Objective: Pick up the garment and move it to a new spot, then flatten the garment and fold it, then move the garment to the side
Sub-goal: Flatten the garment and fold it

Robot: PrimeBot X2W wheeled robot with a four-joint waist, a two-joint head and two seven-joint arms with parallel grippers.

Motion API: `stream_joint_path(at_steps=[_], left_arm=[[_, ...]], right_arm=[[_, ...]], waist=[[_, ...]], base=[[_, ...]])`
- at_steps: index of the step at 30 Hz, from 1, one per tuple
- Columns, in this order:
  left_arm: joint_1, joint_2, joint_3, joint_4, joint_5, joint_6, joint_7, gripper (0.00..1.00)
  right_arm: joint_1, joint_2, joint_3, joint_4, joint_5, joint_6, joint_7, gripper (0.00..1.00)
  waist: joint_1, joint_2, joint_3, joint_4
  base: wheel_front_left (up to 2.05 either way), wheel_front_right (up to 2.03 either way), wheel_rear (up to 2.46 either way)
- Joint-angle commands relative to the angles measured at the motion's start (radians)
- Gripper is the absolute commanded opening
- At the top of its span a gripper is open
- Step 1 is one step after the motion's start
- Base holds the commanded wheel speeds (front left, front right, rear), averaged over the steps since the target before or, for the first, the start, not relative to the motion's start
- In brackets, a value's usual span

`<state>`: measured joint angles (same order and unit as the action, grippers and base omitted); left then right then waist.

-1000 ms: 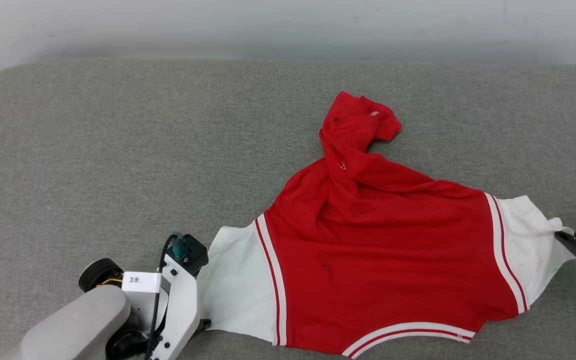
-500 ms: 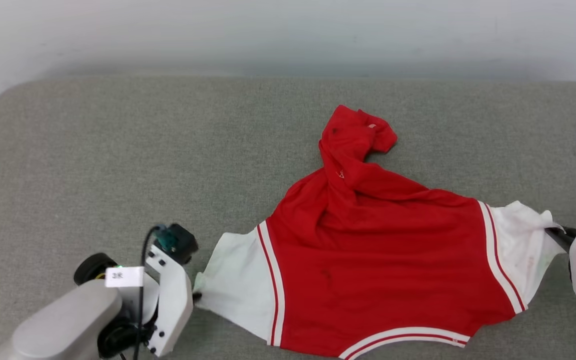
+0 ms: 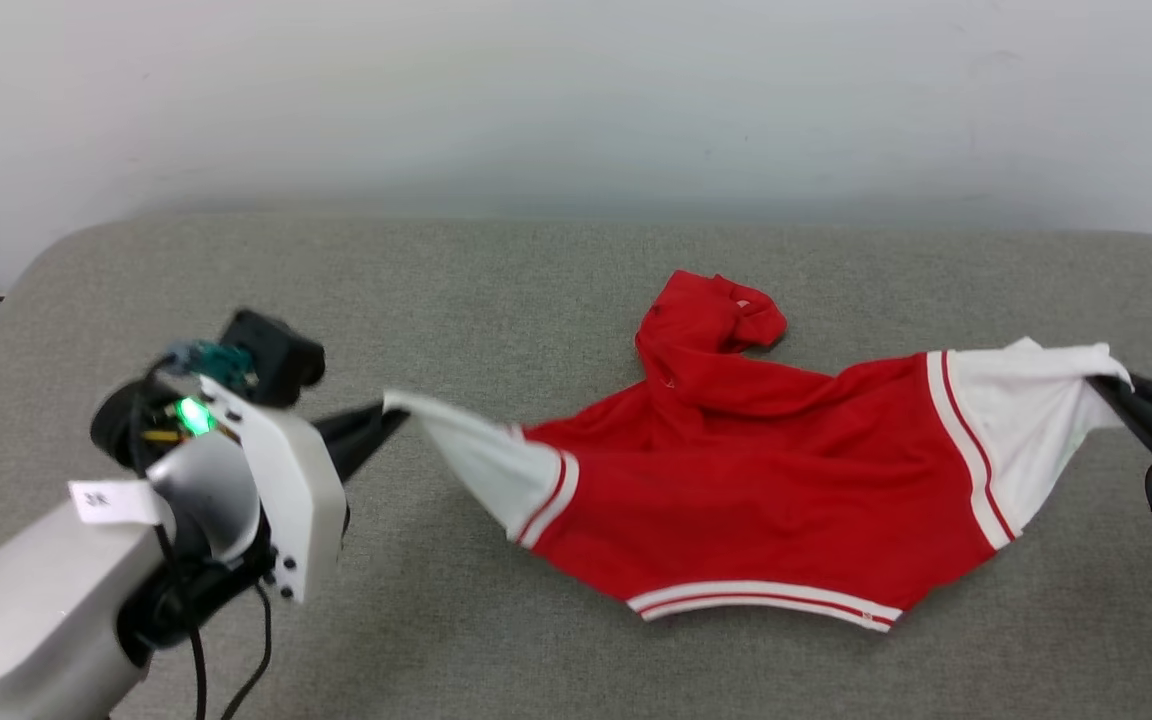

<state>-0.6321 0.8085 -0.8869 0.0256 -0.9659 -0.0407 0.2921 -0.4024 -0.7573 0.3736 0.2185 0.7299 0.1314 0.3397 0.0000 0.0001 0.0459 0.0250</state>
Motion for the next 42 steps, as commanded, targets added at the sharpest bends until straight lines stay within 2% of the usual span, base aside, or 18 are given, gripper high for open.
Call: stream_joint_path(at_steps=[1,10,17,24,33,42], left_arm=[[-0.022,0.005,0.016,-0.019,-0.004,0.012,-0.014,0.00],[-0.111,0.009,0.159,-0.198,0.005,0.095,-0.132,0.00],[-0.210,-0.017,0.232,-0.252,0.022,0.118,-0.179,0.00],[-0.369,-0.065,0.273,-0.222,0.044,0.105,-0.188,0.00],[-0.662,-0.161,0.302,-0.071,0.091,0.056,-0.182,0.00],[-1.026,-0.272,0.316,0.211,0.155,-0.004,-0.199,0.00]], right_arm=[[0.012,0.004,-0.012,-0.018,-0.008,-0.001,0.001,0.00],[-0.006,0.054,-0.185,-0.218,-0.055,-0.001,0.021,0.00],[-0.073,0.103,-0.295,-0.344,-0.081,-0.001,0.048,0.00],[-0.211,0.138,-0.339,-0.392,-0.108,-0.001,0.068,0.00],[-0.555,0.163,-0.329,-0.322,-0.141,-0.001,0.093,0.00],[-1.038,0.223,-0.248,-0.061,-0.249,-0.001,0.028,0.00]], waist=[[0.0000,-0.0001,-0.007,0.000],[0.0000,-0.0001,-0.025,0.004],[0.0000,-0.0001,-0.013,-0.004],[0.0000,-0.0001,0.062,-0.011],[0.0000,-0.0001,0.283,-0.015],[0.0000,-0.0001,0.475,-0.029]], base=[[0.00,0.00,0.00],[0.00,0.00,0.00],[0.00,0.00,0.00],[0.00,0.00,0.00],[0.00,0.00,0.00],[0.00,0.00,0.00]])
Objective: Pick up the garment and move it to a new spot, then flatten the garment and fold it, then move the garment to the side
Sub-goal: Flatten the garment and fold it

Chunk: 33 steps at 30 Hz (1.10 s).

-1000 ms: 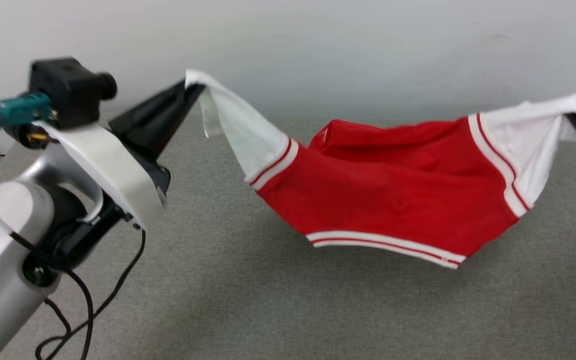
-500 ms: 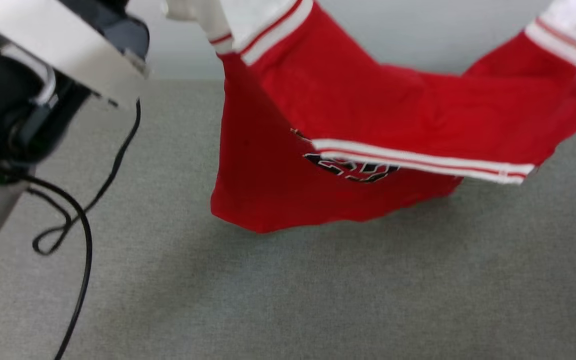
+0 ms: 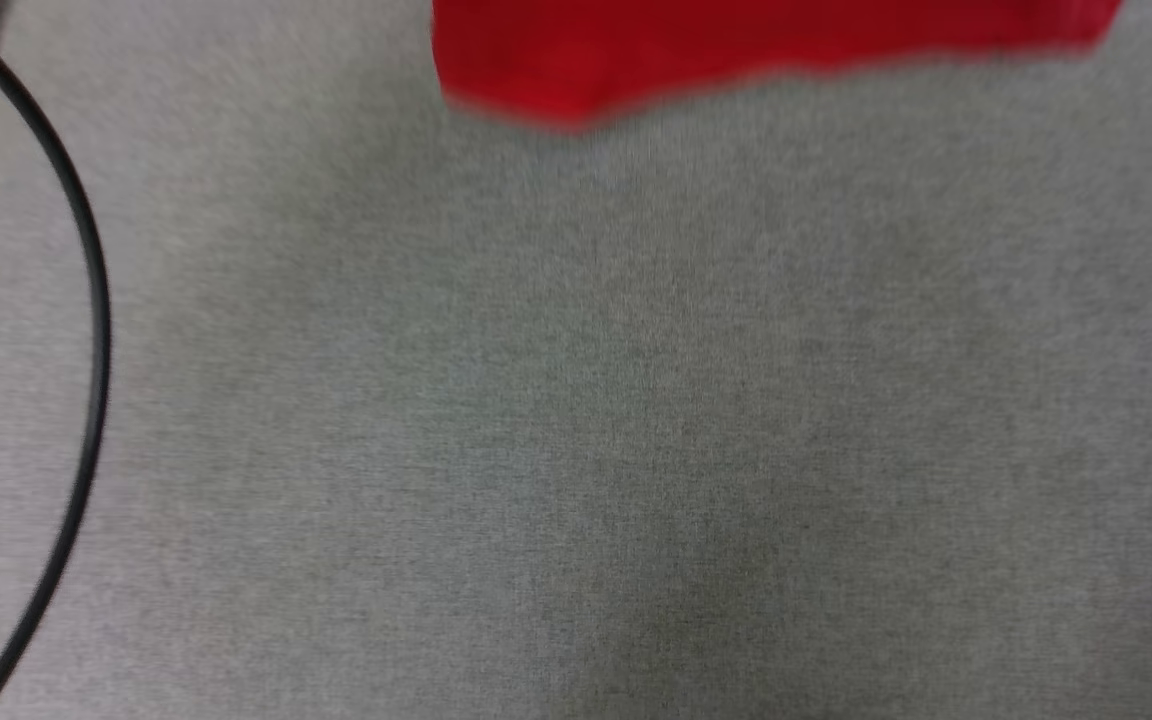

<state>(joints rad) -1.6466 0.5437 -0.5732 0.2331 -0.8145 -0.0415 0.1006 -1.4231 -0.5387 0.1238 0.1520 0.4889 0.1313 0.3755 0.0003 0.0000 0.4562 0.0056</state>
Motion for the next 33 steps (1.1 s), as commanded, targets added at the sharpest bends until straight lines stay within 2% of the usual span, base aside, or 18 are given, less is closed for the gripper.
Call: stream_joint_path(at_steps=[1,9,15,20,27,33], left_arm=[[-0.043,-0.018,0.001,0.034,0.008,-0.008,-0.010,0.00],[-0.225,-0.075,0.017,0.226,0.038,-0.022,-0.059,0.00],[-0.231,-0.094,0.007,0.318,0.030,-0.049,-0.098,0.00],[-0.144,-0.091,-0.007,0.360,0.019,-0.061,-0.149,0.00],[0.066,-0.080,-0.019,0.373,-0.011,-0.068,-0.239,0.00],[0.296,-0.057,-0.014,0.336,-0.034,-0.044,-0.319,0.00]], right_arm=[[-0.062,0.012,0.012,0.039,-0.021,-0.001,-0.022,0.00],[-0.336,0.063,0.089,0.313,-0.091,-0.001,-0.146,0.00],[-0.383,0.090,0.137,0.459,-0.089,-0.001,-0.222,0.00],[-0.309,0.106,0.185,0.522,-0.064,-0.001,-0.304,0.00],[-0.154,0.154,0.231,0.584,-0.008,-0.001,-0.428,0.00],[0.037,0.168,0.277,0.573,0.009,-0.001,-0.528,0.00]], waist=[[-0.0003,0.0000,0.078,-0.010],[-0.0003,0.0000,0.148,-0.008],[-0.0003,0.0000,0.185,-0.002],[-0.0003,0.0000,0.186,-0.006],[-0.0003,0.0000,0.144,-0.018],[-0.0003,0.0000,0.073,-0.019]], base=[[0.00,0.00,0.00],[0.00,0.00,0.00],[0.00,0.00,0.00],[0.00,0.00,0.00],[0.00,0.00,0.00],[0.00,0.00,0.00]])
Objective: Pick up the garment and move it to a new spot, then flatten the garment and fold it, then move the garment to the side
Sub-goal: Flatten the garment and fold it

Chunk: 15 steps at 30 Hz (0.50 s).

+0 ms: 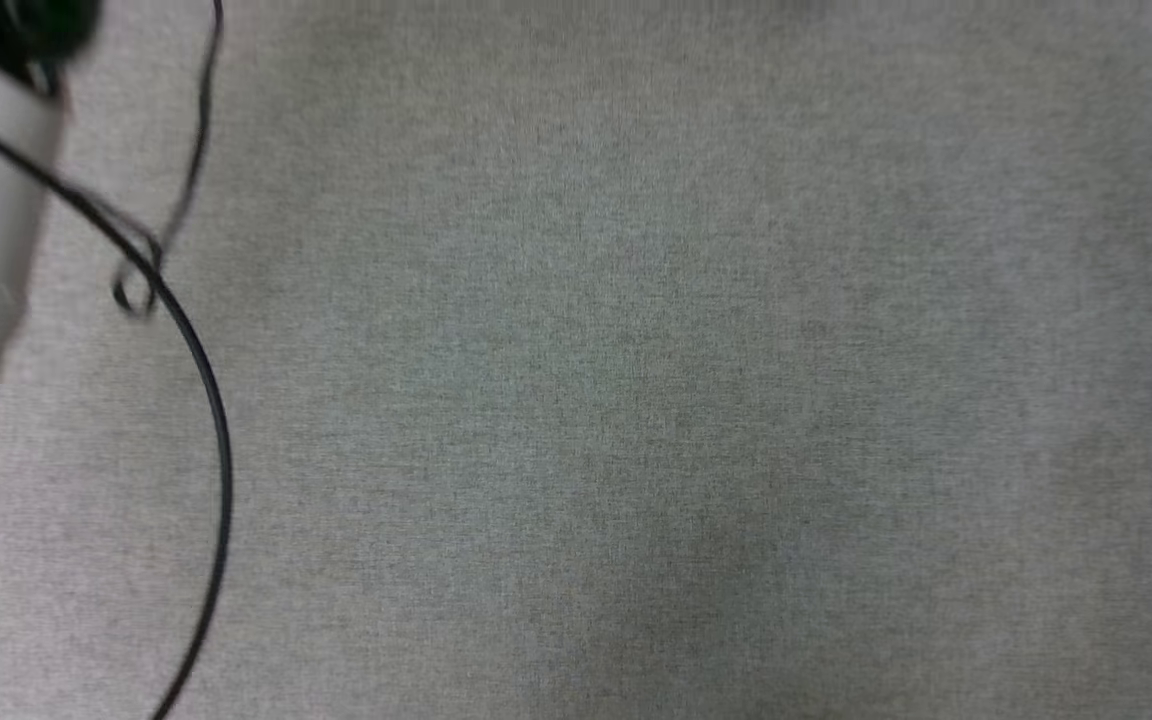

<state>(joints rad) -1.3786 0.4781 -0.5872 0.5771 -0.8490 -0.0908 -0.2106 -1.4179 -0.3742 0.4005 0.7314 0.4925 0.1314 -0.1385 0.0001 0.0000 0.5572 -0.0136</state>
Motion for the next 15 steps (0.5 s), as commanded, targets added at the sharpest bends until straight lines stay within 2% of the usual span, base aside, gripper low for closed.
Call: stream_joint_path(at_steps=[1,6,15], left_arm=[[0.071,0.011,0.006,-0.018,-0.009,0.012,-0.017,0.00],[0.311,0.021,0.032,-0.100,-0.036,0.057,-0.046,0.00],[0.748,0.044,0.095,-0.314,-0.034,0.159,-0.056,0.00]], right_arm=[[0.067,0.005,0.006,-0.013,0.010,-0.001,-0.026,0.00],[0.266,-0.003,0.009,-0.057,0.028,-0.001,-0.072,0.00],[0.643,-0.001,-0.024,-0.176,0.030,-0.001,-0.081,0.00]], waist=[[-0.0001,0.0000,-0.042,-0.001],[-0.0001,0.0000,-0.125,0.005],[-0.0001,0.0000,-0.287,0.011]], base=[[0.00,0.00,0.00],[0.00,0.00,0.00],[0.00,0.00,0.00]])
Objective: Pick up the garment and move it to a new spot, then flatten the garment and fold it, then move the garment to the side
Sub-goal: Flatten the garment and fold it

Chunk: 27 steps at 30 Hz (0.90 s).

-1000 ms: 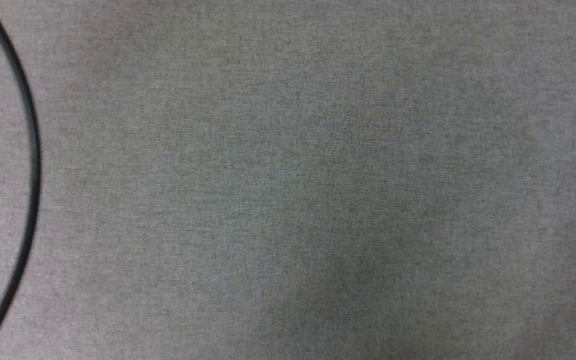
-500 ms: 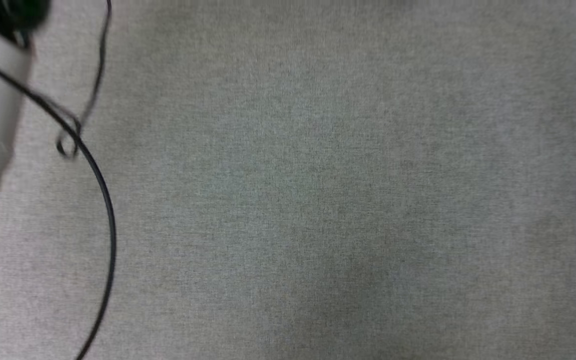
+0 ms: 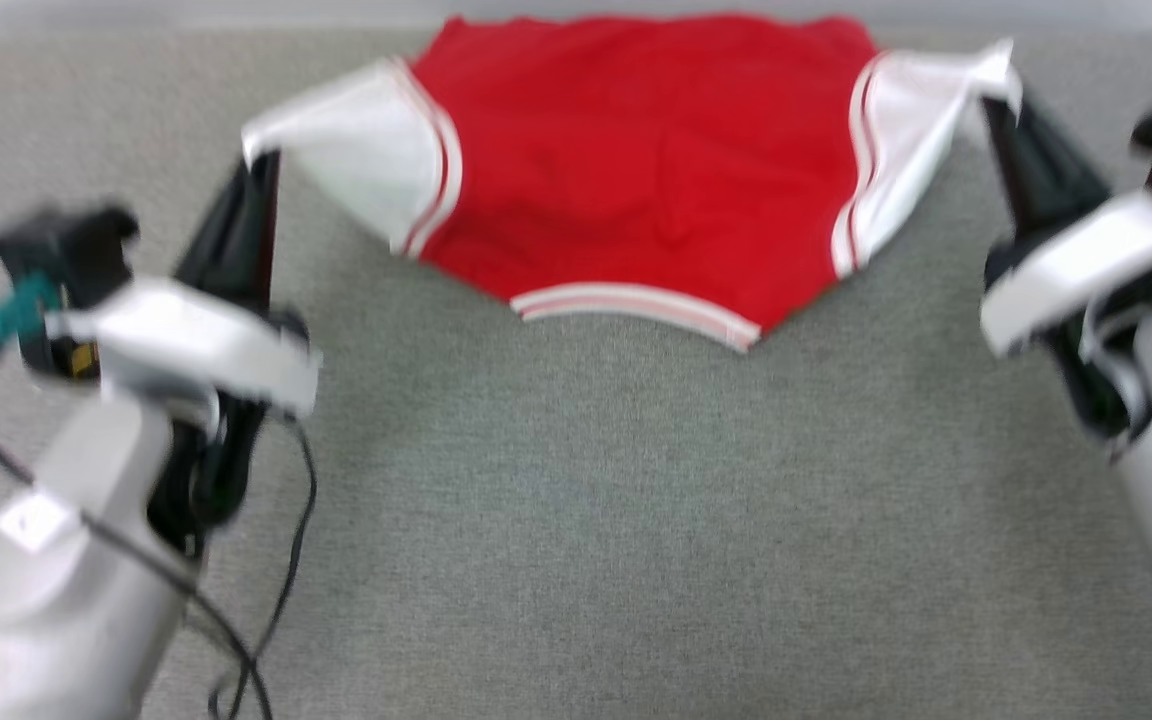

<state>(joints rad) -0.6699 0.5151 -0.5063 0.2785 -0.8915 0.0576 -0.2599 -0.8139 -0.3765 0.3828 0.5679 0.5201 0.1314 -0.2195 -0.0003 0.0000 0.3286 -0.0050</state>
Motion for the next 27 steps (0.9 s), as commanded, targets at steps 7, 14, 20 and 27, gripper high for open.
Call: stream_joint_path(at_steps=[7,14,20,27], left_arm=[[0.316,0.019,0.065,-0.121,0.005,0.045,-0.007,0.00],[0.563,0.039,0.098,-0.206,-0.023,0.088,-0.007,0.00],[0.722,0.052,0.104,-0.253,-0.053,0.113,-0.007,0.00],[0.848,0.049,0.119,-0.270,-0.088,0.141,-0.005,0.00]], right_arm=[[0.289,0.006,-0.073,-0.098,0.003,-0.001,0.029,0.00],[0.554,0.004,-0.171,-0.226,-0.020,-0.001,0.102,0.00],[0.752,0.015,-0.270,-0.338,-0.039,-0.001,0.171,0.00],[0.948,0.050,-0.365,-0.449,-0.066,-0.001,0.249,0.00]], waist=[[0.0003,0.0000,-0.162,0.011],[0.0003,0.0000,-0.255,0.008],[0.0003,0.0000,-0.305,0.009],[0.0003,0.0000,-0.331,0.006]], base=[[0.00,0.00,0.00],[0.00,0.00,0.00],[0.00,0.00,0.00],[0.00,0.00,0.00]])
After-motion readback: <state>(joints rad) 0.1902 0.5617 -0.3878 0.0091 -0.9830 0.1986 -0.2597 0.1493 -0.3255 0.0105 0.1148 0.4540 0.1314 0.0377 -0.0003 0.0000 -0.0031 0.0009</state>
